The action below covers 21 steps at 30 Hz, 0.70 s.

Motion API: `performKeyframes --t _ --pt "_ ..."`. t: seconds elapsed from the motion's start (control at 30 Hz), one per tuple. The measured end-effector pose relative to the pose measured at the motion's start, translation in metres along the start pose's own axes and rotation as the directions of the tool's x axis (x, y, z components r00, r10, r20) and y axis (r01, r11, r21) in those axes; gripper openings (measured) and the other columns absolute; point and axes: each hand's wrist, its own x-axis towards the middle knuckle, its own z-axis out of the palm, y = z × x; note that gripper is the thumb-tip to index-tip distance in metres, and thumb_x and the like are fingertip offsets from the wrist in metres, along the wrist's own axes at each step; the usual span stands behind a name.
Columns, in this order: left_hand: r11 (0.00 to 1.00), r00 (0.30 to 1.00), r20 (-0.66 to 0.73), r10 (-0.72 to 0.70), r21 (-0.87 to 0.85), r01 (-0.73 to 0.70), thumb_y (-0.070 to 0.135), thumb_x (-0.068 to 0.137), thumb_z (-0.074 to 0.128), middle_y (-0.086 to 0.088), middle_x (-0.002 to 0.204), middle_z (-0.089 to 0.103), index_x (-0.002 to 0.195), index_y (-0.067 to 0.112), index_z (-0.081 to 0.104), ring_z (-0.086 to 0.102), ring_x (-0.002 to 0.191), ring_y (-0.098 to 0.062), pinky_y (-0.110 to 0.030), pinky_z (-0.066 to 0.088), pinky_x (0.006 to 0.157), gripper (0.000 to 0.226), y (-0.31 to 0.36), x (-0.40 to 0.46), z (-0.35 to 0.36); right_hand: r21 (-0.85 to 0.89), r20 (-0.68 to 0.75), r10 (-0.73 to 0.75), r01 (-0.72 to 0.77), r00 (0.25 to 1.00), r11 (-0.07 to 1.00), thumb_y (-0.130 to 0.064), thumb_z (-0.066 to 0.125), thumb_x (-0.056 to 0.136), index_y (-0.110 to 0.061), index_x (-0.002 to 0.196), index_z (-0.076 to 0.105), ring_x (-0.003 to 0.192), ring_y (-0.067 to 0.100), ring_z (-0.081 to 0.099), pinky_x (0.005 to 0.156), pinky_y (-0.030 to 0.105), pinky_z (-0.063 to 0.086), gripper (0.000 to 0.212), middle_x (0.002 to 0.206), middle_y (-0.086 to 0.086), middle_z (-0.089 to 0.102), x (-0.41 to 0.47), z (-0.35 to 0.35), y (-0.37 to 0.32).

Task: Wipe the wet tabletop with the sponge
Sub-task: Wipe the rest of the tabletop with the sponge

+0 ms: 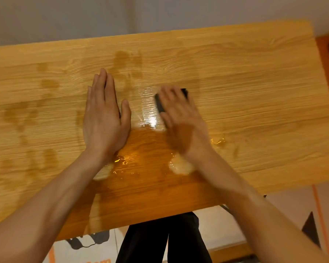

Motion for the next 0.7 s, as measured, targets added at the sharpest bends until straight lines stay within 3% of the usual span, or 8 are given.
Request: performKeyframes --t 0.13,0.2,0.27,0.33,0.43,0.5,0.57,0.7 --pt "1.000 1.000 -0.007 0.007 0.012 -0.007 0.027 0.107 0.036 -0.018 0.168 0.017 0.158 -0.003 0.021 0.012 0.157 -0.030 -0.037 0.006 0.129 0.061 0.001 -0.002 0.000 0.183 -0.069 0.340 -0.323 0.938 0.928 -0.025 0.030 0.104 -0.007 0.150 0.031 0.149 0.024 0.015 0.121 0.036 0.005 0.049 0.158 0.009 0.025 -0.026 -0.036 0.119" --pt "1.000 1.000 -0.011 0.003 0.006 -0.003 0.028 0.107 0.035 -0.017 0.168 0.017 0.158 -0.003 0.021 0.011 0.157 -0.030 -0.037 0.006 0.129 0.061 0.001 -0.001 0.000 0.222 -0.078 0.424 -0.398 0.903 0.890 -0.024 0.030 0.104 -0.006 0.149 0.031 0.148 0.026 0.015 0.120 0.035 0.004 0.048 0.158 0.012 0.025 -0.027 -0.041 0.143" --pt "1.000 1.000 -0.016 0.009 -0.013 -0.009 0.028 0.107 0.035 -0.017 0.168 0.017 0.158 -0.003 0.022 0.012 0.157 -0.030 -0.036 0.005 0.129 0.061 0.002 -0.002 0.000 0.240 -0.101 0.410 -0.377 0.907 0.894 -0.023 0.032 0.104 -0.004 0.148 0.033 0.148 0.027 0.017 0.122 0.040 0.006 0.047 0.157 0.013 0.028 -0.034 -0.038 0.128" --pt "1.000 1.000 -0.027 0.010 -0.022 -0.011 0.028 0.107 0.036 -0.017 0.168 0.017 0.158 -0.003 0.023 0.012 0.157 -0.031 -0.034 0.003 0.128 0.061 0.001 -0.002 0.001 0.228 -0.107 0.292 -0.262 0.950 0.938 -0.022 0.037 0.104 -0.005 0.147 0.035 0.148 0.027 0.019 0.122 0.045 0.010 0.047 0.155 0.012 0.030 -0.059 -0.032 0.094" --pt "0.999 0.999 -0.033 0.023 -0.045 -0.025 0.027 0.107 0.037 -0.018 0.167 0.018 0.157 -0.003 0.023 0.013 0.156 -0.033 -0.034 0.003 0.127 0.061 -0.002 -0.002 0.000 0.227 -0.051 0.095 -0.081 0.994 0.971 -0.026 0.039 0.103 -0.010 0.147 0.036 0.149 0.020 0.017 0.123 0.040 0.009 0.047 0.156 0.005 0.030 -0.109 -0.023 0.056" --pt "0.995 0.997 -0.035 0.070 -0.068 -0.072 0.027 0.107 0.036 -0.021 0.166 0.020 0.157 -0.004 0.023 0.015 0.156 -0.036 -0.038 0.004 0.128 0.060 -0.002 -0.006 -0.002 0.216 0.003 -0.007 0.007 1.000 0.976 -0.028 0.037 0.104 -0.011 0.148 0.036 0.149 0.017 0.016 0.123 0.038 0.009 0.047 0.156 0.003 0.029 -0.110 -0.030 0.069" --pt "0.993 0.995 -0.025 0.094 -0.074 -0.095 0.026 0.108 0.035 -0.021 0.166 0.021 0.157 -0.003 0.024 0.016 0.156 -0.035 -0.038 0.003 0.128 0.058 0.002 -0.016 -0.006 0.171 0.004 0.026 -0.026 1.000 0.985 -0.027 0.035 0.104 -0.009 0.148 0.035 0.148 0.021 0.016 0.123 0.038 0.008 0.047 0.157 0.006 0.029 -0.087 -0.035 0.101" --pt "0.992 0.998 0.031 0.051 -0.117 -0.047 0.025 0.107 0.035 -0.014 0.168 0.018 0.159 0.001 0.024 0.014 0.157 -0.023 -0.026 -0.001 0.127 0.058 0.020 -0.066 -0.011 0.194 -0.105 0.351 -0.327 0.930 0.925 -0.024 0.029 0.104 -0.006 0.150 0.030 0.148 0.027 0.016 0.122 0.043 0.007 0.049 0.158 0.012 0.025 -0.041 -0.040 0.158"
